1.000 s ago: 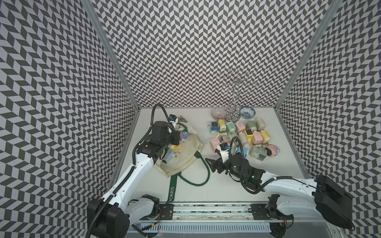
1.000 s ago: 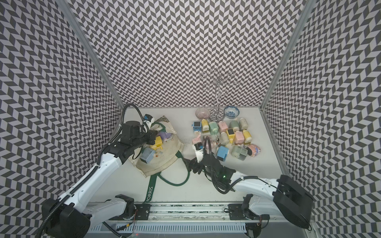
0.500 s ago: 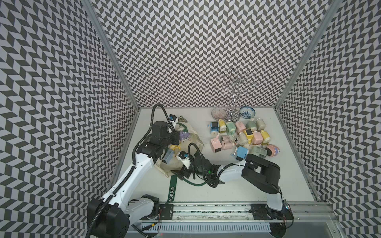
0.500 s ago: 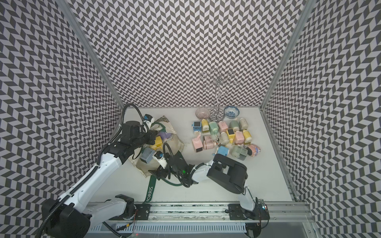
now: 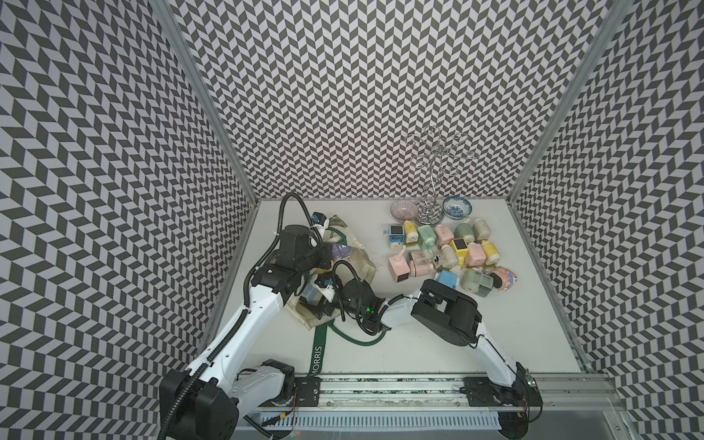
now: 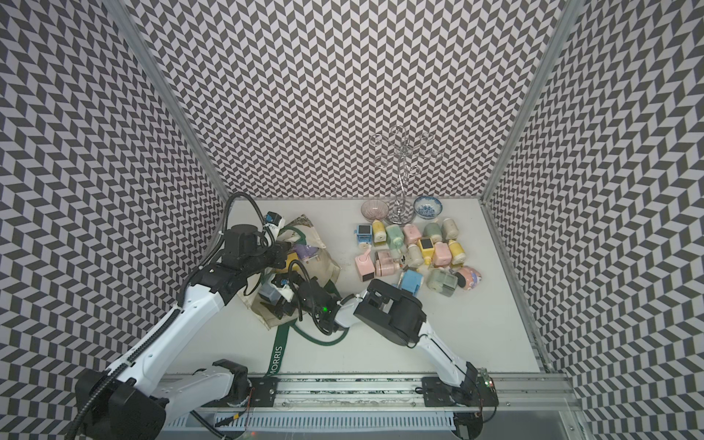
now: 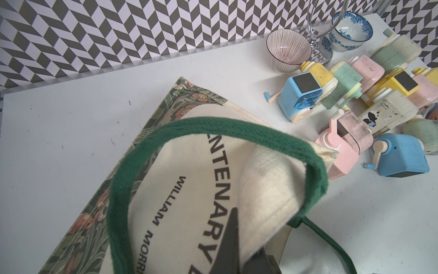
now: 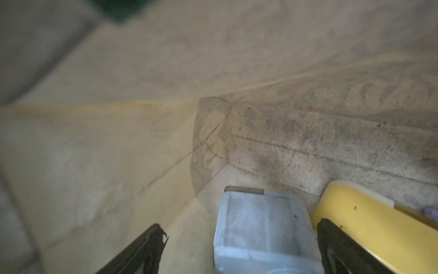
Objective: Take out the pencil sharpeners from the tote bags
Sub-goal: Pick up the pencil sharpener from the canvas bag.
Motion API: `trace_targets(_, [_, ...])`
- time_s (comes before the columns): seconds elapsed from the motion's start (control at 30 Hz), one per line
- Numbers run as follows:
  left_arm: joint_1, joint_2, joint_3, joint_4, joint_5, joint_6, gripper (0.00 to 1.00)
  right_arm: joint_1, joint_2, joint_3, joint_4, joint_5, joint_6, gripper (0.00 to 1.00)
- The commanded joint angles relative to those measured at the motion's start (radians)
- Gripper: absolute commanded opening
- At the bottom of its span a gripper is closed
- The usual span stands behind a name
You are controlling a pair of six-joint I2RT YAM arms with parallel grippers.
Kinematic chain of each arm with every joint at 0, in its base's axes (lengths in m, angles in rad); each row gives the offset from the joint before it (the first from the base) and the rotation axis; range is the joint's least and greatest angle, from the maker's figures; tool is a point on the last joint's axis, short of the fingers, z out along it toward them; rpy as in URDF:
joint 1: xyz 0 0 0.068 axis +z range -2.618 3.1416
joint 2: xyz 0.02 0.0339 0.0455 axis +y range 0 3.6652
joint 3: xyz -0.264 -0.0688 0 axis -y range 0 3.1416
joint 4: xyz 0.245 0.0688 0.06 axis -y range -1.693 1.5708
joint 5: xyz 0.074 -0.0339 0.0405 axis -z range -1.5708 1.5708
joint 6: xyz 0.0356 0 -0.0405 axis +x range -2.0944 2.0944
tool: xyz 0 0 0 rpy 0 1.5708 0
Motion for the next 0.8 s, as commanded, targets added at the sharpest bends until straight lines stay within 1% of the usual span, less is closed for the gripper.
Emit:
trace_targets(0.0, [-0.006,-0.026,-0.003,0.042,0.021,0.011,0.0,-0.005,0.061,0.077,-0.008,-0.024,-0.013,0.99])
trace_targets(0.17, [-0.006,-0.025,-0.002,0.042,0.02,0.011,0.0,-0.005,0.117,0.138,-0.059,-0.01,0.012,0.99])
trace_targets(0.33, [-0.006,-0.025,-0.003,0.04,0.02,0.011,0.0,-0.005,0.145,0.145,-0.108,-0.015,0.019,0.99])
trace_targets(0.5, [-0.006,-0.025,-0.003,0.042,0.026,0.011,0.0,-0.006,0.178,0.197,-0.177,0.034,0.048,1.0])
trace_targets(0.57, [-0.008,-0.022,-0.003,0.039,0.027,0.01,0.0,-0.006,0.199,0.247,-0.228,0.051,0.058,1.0])
trace_targets(0.67, [-0.009,-0.024,-0.003,0.039,0.026,0.011,0.0,-0.007,0.228,0.322,-0.312,0.068,0.076,0.96])
trace_targets(0.77, [-0.012,-0.024,-0.004,0.037,0.02,0.012,0.0,-0.01,0.219,0.306,-0.285,0.052,0.084,0.91])
